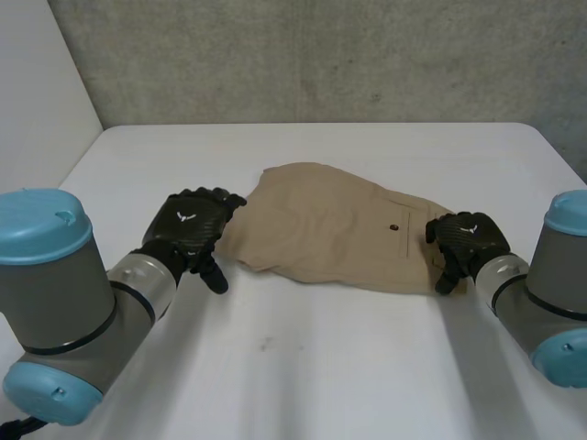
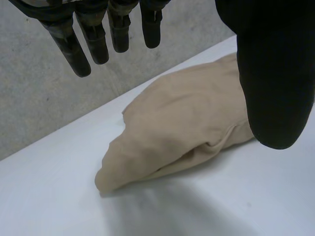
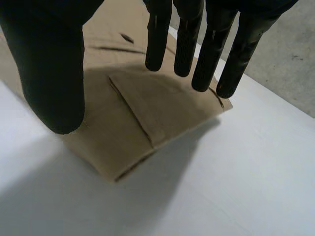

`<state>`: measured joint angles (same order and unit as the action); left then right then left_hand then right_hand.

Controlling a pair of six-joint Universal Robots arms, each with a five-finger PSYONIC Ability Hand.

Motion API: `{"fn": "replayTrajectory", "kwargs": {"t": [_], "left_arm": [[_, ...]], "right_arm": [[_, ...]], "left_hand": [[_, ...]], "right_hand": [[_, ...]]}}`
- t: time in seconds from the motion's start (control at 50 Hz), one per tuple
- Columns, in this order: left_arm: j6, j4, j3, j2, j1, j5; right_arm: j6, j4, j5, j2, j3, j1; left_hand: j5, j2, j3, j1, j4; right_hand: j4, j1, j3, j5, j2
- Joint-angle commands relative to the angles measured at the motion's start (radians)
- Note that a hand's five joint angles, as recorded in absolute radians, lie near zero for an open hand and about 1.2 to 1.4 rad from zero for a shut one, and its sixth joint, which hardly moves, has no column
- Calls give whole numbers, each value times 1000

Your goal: Fold the shorts.

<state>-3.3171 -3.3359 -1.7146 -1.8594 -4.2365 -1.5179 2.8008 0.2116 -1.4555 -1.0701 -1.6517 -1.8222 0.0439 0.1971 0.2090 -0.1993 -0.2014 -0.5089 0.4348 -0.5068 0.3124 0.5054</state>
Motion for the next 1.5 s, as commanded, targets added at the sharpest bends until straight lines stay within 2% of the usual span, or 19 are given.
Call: {"fn": "replayTrajectory", "kwargs": {"t": [0.02, 0.04, 0.06, 0.08, 0.36, 0.4, 0.52, 0.72, 0.8, 0.84, 0.88, 0.92, 0.94, 1.0, 1.06, 1.22, 1.34, 1.4, 1.5], "left_arm": [[-2, -5, -13, 3, -5, -1], [-2, -5, -13, 5, -5, -1], [-2, -5, -14, 8, -5, -1], [-2, -5, -16, 11, -3, -1], [-1, -1, -51, 115, -28, -11], [-1, 1, -66, 146, -40, -11], [-1, 1, -106, 203, -59, -4], [-1, 1, -128, 220, -59, -7], [-1, 6, -134, 221, -60, -10], [-1, 4, -137, 220, -60, -10], [-1, 4, -141, 220, -60, -8], [-1, 3, -146, 218, -60, -5], [-1, 1, -148, 218, -60, -5], [-2, -8, -145, 215, -62, -4], [-4, -19, -125, 204, -63, -2], [-7, -89, 27, 106, -27, 1], [4, -100, 278, -81, 125, -5], [24, -97, 406, -182, 182, -1], [62, -83, 591, -348, 204, 34]], "right_arm": [[-78, 15, -2, 56, 19, 29], [-89, 17, -2, 62, 21, 30], [-89, 17, -2, 62, 21, 30], [-89, 18, -2, 59, 24, 34], [-156, -81, 4, -56, 79, 202], [-282, -205, 10, -65, 153, 286], [-444, -290, 7, -50, 265, 294], [-480, -290, 23, -11, 478, -9], [-484, -288, 154, 109, 543, -242], [-489, -288, 184, 130, 541, -268], [-526, -291, 280, 194, 526, -344], [-540, -291, 303, 220, 527, -356], [-547, -291, 308, 229, 529, -356], [-537, -291, 285, 213, 532, -358], [-500, -290, 264, 168, 532, -356], [-131, -278, 250, -13, 466, -234], [109, -255, 221, -64, 437, -138], [155, -259, 173, -44, 443, -109], [152, -300, 63, 28, 477, -89]], "left_hand": [[4, 25, 13, -23, -21], [1, 22, 10, -20, -18], [1, 22, 10, -20, -18], [1, 22, 10, -20, -18], [-14, 8, -4, -5, -3], [-17, 5, -7, -2, 0], [-17, 5, -7, -2, 0], [-23, -1, -13, 3, 6], [-23, -1, -13, 3, 6], [-23, -1, -13, 3, 6], [-23, -1, -13, 3, 6], [-23, -1, -13, 3, 6], [-23, -1, -13, 3, 6], [-23, -1, -13, 3, 6], [-23, -1, -13, 3, 6], [-14, 8, -4, -5, -3], [1, 22, 10, -20, -18], [15, 37, 25, -35, -33], [68, 90, 78, -88, -85]], "right_hand": [[-244, 319, -247, 266, 248], [-556, 631, -559, 578, 560], [-560, 634, -562, 582, 563], [-884, 958, -886, 906, 888], [-887, 961, -889, 909, 891], [-887, 961, -889, 909, 891], [-887, 961, -889, 909, 891], [-887, 961, -889, 909, 891], [-887, 961, -889, 909, 891], [-887, 961, -889, 909, 891], [-887, 961, -889, 909, 891], [-887, 961, -889, 909, 891], [-819, 893, -821, 841, 822], [33, 41, 31, -11, -29], [334, -260, 332, -312, -331], [334, -260, 332, -312, -331], [334, -260, 332, -312, -331], [334, -260, 332, -312, -331], [334, -260, 332, -312, -331]]}}
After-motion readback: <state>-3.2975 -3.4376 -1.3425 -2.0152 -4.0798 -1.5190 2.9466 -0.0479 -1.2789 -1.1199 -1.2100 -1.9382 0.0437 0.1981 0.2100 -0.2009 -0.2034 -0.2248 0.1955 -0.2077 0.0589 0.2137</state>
